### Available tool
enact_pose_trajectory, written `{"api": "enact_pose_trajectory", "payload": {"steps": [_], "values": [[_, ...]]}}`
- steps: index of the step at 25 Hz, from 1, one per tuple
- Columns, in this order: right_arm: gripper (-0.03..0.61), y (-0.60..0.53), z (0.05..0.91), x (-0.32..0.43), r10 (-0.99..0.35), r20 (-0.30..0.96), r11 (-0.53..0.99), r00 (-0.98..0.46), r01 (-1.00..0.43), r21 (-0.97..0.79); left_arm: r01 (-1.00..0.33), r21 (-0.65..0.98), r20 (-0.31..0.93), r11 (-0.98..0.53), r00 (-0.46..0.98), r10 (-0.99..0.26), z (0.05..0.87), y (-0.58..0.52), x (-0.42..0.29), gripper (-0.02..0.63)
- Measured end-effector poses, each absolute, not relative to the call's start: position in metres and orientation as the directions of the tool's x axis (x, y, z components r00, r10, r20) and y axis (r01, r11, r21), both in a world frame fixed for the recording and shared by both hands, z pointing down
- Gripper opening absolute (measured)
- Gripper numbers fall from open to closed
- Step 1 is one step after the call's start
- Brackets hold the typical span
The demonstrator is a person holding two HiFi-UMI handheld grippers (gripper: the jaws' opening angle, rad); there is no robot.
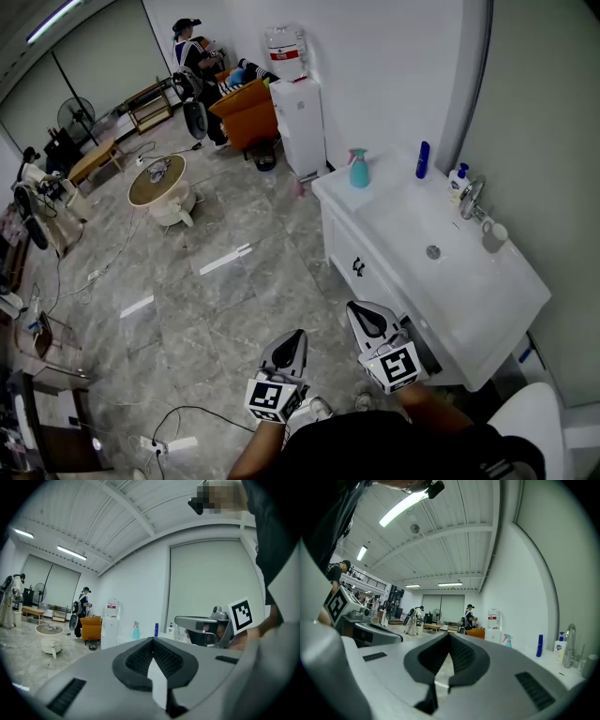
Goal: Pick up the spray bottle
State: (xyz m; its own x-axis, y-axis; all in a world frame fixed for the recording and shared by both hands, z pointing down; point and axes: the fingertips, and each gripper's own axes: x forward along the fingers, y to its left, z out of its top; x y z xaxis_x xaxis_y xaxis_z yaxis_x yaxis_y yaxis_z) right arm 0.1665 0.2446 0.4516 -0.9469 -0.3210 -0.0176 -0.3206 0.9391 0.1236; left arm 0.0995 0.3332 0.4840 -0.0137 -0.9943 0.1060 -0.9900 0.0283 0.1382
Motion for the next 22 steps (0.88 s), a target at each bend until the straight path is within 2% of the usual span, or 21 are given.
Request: {"api": "enact_pose_trajectory", "payload": {"steps": [7,9,11,13,18,22], "values": [[0.002,0.255,0.452,0.144,-0.332,-0.014,0.935,-0.943,-0.331,0.124,-0.991,0.137,0.103,0.004,0.011,-0.995,0.482,0.342,0.078,-0.003],[0.036,0.258,0.455,0.138,-0.342,-0.016,0.932,-0.940,-0.342,0.118,-0.991,0.131,0.104,0.000,0.013,-0.995,0.484,0.346,0.069,-0.005],[0.108,0.261,0.458,0.132,-0.354,-0.017,0.929,-0.935,-0.354,0.111,-0.992,0.129,0.105,-0.001,0.015,-0.994,0.486,0.350,0.060,-0.003],[0.214,0.262,0.459,0.126,-0.370,-0.018,0.923,-0.929,-0.370,0.103,-0.992,0.129,0.107,-0.001,0.015,-0.994,0.488,0.355,0.050,-0.005],[0.335,0.259,0.467,0.116,-0.430,-0.027,0.896,-0.902,-0.431,0.111,-0.991,0.133,0.123,0.000,0.016,-0.992,0.497,0.362,0.033,-0.003],[0.465,0.248,0.464,0.108,-0.487,-0.020,0.869,-0.873,-0.487,0.085,-0.991,0.134,0.133,-0.012,0.030,-0.991,0.502,0.357,0.024,-0.005]]}}
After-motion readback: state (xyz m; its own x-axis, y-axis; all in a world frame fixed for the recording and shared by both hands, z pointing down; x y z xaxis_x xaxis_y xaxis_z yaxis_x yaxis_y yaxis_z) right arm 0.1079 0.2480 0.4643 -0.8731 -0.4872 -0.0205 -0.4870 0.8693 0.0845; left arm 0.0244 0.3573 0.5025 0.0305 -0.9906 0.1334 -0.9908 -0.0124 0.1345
